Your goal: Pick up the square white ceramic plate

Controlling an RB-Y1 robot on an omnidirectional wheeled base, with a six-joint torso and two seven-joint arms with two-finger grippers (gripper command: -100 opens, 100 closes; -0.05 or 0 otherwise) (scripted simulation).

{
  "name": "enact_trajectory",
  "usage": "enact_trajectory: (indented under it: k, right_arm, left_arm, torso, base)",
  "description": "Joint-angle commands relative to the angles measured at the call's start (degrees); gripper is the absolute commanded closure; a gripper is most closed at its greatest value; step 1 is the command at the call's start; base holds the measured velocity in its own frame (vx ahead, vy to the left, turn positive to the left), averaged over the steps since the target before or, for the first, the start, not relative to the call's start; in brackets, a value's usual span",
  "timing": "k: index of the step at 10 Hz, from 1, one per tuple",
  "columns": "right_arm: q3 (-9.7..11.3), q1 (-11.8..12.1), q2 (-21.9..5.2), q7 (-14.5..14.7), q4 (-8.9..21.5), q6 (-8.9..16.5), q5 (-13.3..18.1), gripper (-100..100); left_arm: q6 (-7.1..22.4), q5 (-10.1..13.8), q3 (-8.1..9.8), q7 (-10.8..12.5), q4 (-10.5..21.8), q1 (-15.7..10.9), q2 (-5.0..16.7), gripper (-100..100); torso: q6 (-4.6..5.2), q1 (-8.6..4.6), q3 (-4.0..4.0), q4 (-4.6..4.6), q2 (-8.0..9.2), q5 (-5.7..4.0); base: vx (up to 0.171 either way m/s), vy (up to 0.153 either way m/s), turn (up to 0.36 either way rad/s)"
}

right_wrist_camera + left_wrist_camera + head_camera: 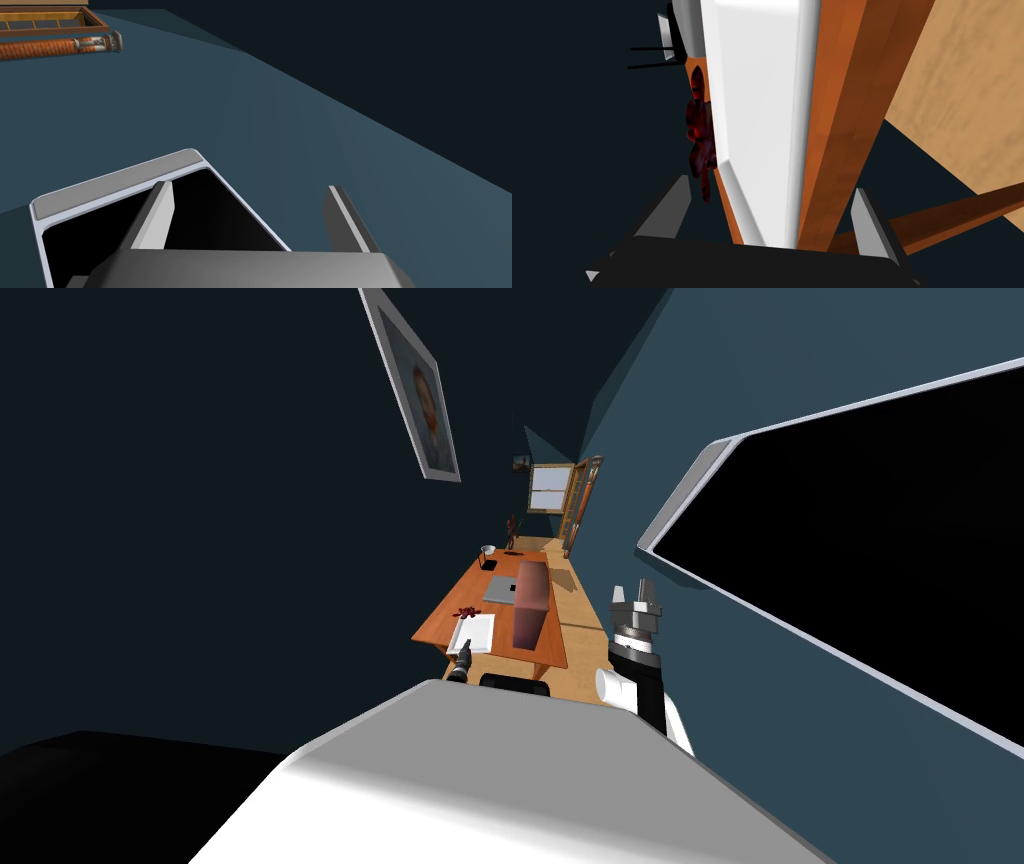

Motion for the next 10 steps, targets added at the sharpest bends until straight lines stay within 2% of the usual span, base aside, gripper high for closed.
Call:
enact_trajectory:
  k: [1,5,6,7,8,9,10]
  right_arm:
    - [0.00,0.00,0.00,0.00,0.00,0.00,0.00,0]
    - [0.00,0.00,0.00,0.00,0.00,0.00,0.00,0]
    - [0.00,0.00,0.00,0.00,0.00,0.00,0.00,0]
    - [0.00,0.00,0.00,0.00,0.00,0.00,0.00,0]
    - [0.00,-0.01,0.01,0.00,0.00,0.00,0.00,0]
    - [0.01,-0.02,0.01,0.00,0.00,0.00,0.00,0]
    - [0.01,-0.01,0.01,0.00,0.00,0.00,0.00,0]
  left_arm:
    - [0.00,0.00,0.00,0.00,0.00,0.00,0.00,100]
    - [0.27,0.03,0.00,0.06,0.24,0.25,-0.05,100]
    - [0.29,0.04,0.01,0.08,0.26,0.26,-0.06,0]
    - [1.96,0.04,-0.03,0.16,-1.19,-0.75,0.30,100]
    - [2.74,0.06,-0.04,0.22,-1.69,-1.03,0.41,100]
    - [2.23,0.02,-0.15,0.34,-1.69,-0.59,0.51,100]
    - [2.59,0.01,-0.15,0.35,-1.85,-0.59,0.53,0]
  torso:
    - [0.00,0.00,0.00,0.00,0.00,0.00]
    - [0.07,-0.19,0.23,0.24,0.22,-0.15]
    - [0.07,-0.21,0.24,0.25,0.23,-0.16]
    - [0.08,-0.22,0.25,0.25,0.24,-0.17]
    - [0.05,-0.28,0.37,0.30,0.46,-0.19]
    - [0.05,-0.34,0.51,0.35,0.71,-0.19]
    - [0.05,-0.29,0.47,0.35,0.59,-0.17]
  base:
    - [0.000,0.000,0.000]
    - [-0.002,-0.001,0.002]
    - [0.000,0.000,0.000]
    - [-0.076,-0.021,0.062]
    - [-0.140,-0.033,0.041]
    - [-0.064,-0.015,0.003]
    - [-0.011,-0.003,0.000]
